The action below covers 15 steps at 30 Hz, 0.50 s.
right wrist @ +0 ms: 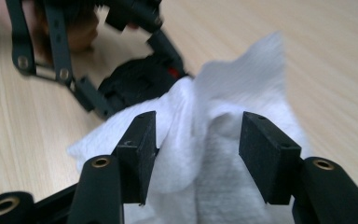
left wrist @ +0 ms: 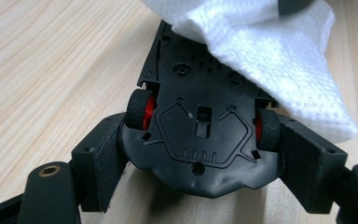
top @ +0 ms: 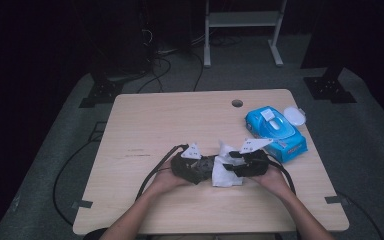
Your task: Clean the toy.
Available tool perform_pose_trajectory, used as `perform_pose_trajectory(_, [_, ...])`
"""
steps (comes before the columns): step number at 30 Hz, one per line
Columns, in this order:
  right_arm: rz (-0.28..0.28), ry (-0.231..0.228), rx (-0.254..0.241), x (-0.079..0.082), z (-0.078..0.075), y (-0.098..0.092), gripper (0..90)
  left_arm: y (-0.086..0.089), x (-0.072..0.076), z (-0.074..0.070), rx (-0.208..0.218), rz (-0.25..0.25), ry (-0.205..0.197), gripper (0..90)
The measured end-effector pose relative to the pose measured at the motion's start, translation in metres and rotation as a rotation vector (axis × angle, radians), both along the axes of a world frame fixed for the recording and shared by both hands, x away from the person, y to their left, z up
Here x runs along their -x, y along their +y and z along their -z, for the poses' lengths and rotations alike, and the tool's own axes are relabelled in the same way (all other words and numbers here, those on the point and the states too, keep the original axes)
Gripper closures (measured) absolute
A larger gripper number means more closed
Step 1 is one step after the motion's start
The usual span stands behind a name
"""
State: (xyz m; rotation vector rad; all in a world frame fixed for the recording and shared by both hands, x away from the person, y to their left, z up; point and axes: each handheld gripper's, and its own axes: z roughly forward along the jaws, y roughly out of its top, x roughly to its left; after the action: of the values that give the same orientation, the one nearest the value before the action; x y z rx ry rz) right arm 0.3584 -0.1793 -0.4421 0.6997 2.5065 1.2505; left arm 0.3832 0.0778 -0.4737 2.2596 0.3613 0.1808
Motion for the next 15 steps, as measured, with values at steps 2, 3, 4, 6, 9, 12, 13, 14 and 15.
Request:
perform_pose_trajectory(2, [-0.017,-0.009,0.042,0.0,0.005,0.007,47.6,0.0,0.0,0.0,0.007,0.0,0.008,23.1])
perform_pose_trajectory(3, [-0.02,0.025,0.031,-0.003,0.008,0.011,60.9,0.0,0.0,-0.001,0.001,0.002,0.007,23.2])
perform_pose_trajectory(4, [-0.02,0.025,0.031,-0.003,0.008,0.011,60.9,0.0,0.0,-0.001,0.001,0.002,0.007,23.2])
perform_pose_trajectory(6, [0.002,0.048,0.007,-0.006,0.009,0.014,77.2,0.001,0.0,-0.001,0.005,0.001,0.01,23.4])
perform_pose_trajectory(9, [0.002,0.073,-0.013,-0.008,0.009,0.021,82.0,0.0,0.0,-0.001,-0.003,0.003,0.006,23.5])
perform_pose_trajectory(12, [-0.019,0.067,-0.015,-0.006,0.009,0.035,83.7,-0.003,0.002,-0.002,-0.004,0.005,0.002,23.6])
perform_pose_trajectory(13, [-0.028,0.069,-0.019,-0.004,0.009,0.042,83.9,-0.003,0.002,-0.002,-0.004,0.006,0.0,23.6])
perform_pose_trajectory(14, [-0.043,0.073,-0.021,-0.003,0.009,0.049,84.5,-0.003,0.003,-0.002,-0.014,0.009,-0.007,23.6])
perform_pose_trajectory(15, [-0.058,0.071,-0.025,-0.002,0.009,0.055,84.4,-0.003,0.003,-0.002,-0.012,0.01,-0.01,23.7])
